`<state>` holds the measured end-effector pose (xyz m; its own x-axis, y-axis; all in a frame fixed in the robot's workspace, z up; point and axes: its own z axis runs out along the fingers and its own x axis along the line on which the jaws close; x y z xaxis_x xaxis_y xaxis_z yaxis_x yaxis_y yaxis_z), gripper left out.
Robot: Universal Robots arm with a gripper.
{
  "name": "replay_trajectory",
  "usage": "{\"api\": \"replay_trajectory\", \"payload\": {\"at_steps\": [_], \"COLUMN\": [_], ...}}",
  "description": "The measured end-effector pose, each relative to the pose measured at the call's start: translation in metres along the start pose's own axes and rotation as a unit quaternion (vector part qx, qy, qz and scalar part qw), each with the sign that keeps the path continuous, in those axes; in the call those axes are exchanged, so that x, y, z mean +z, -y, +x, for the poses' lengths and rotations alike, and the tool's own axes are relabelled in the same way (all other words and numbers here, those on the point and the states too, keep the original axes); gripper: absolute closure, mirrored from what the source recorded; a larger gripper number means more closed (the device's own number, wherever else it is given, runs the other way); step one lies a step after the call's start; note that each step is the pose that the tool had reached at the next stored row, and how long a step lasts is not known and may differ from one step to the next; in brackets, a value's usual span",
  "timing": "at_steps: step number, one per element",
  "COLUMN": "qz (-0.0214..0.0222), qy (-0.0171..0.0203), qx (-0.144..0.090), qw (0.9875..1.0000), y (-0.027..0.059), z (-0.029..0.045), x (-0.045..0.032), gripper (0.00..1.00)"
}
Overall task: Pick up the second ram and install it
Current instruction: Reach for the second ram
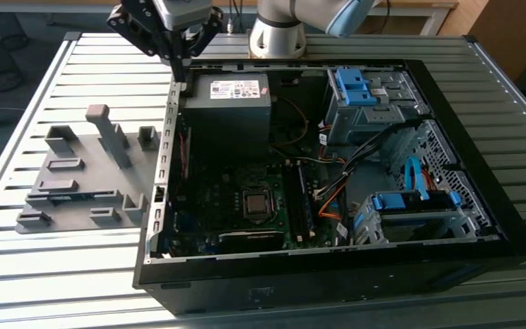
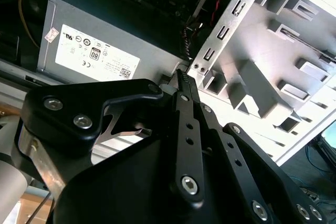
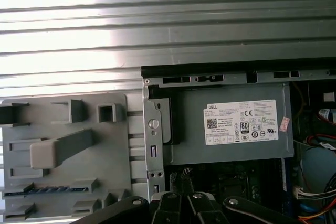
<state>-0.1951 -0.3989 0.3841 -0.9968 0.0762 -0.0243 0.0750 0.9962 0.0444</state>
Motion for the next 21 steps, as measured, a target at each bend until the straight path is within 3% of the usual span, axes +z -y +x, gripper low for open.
{"api": "replay_trajectory", "payload": {"at_steps": [21], "qz": [0.0], "qy": [0.0], "qx": [0.0], "qw": [1.0], "y": [0.0009], "z": [0.0114], "x": [0.0013], "gripper": [0.89]}}
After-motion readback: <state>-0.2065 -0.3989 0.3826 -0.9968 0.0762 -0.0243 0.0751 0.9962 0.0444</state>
